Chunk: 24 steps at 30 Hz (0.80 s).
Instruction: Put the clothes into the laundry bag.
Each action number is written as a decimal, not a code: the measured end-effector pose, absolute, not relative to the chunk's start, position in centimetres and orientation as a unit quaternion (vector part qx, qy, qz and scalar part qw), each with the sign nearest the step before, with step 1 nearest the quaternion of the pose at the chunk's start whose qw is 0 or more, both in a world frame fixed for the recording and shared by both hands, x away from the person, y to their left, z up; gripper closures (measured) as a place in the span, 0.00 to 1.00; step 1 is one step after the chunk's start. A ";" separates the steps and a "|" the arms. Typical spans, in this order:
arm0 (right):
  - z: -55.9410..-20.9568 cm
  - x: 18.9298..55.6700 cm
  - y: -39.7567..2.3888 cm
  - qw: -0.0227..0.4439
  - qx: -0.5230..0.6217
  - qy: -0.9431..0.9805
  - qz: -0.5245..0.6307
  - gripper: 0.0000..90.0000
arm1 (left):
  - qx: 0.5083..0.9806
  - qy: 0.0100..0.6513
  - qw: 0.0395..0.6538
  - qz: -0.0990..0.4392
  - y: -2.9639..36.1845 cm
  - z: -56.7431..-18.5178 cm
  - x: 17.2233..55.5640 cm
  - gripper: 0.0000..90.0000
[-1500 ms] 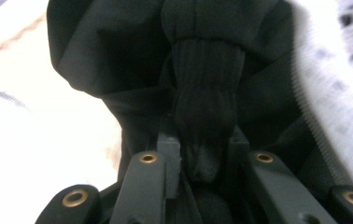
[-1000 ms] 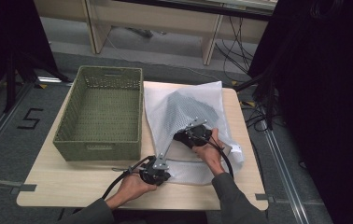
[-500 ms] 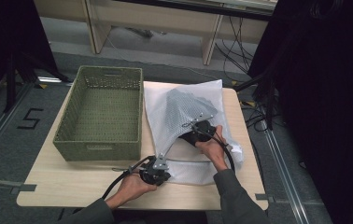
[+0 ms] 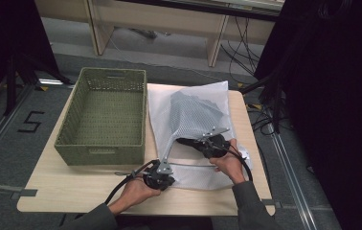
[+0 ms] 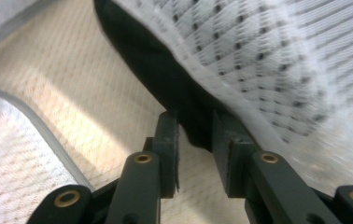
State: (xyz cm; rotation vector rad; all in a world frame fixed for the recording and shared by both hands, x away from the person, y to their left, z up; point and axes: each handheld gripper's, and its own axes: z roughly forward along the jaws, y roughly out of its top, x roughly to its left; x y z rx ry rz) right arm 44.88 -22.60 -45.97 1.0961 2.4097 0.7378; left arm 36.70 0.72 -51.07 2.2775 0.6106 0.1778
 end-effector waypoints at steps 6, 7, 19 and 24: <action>-47.9 46.1 -21.9 0.207 0.392 0.864 0.240 0.80 | 0.897 0.227 0.373 0.072 0.9 -51.0 36.8 0.96; -47.9 46.1 -21.9 0.207 0.392 0.864 0.240 0.80 | 0.898 0.226 0.371 0.072 0.9 -51.0 36.8 0.96; -49.5 50.3 -21.9 0.276 0.417 0.840 0.209 0.96 | 0.894 0.231 0.377 0.071 0.8 -51.0 36.8 0.96; -49.4 51.4 -23.6 0.274 0.445 0.822 0.225 0.95 | 0.895 0.231 0.376 0.071 0.7 -51.0 36.8 0.96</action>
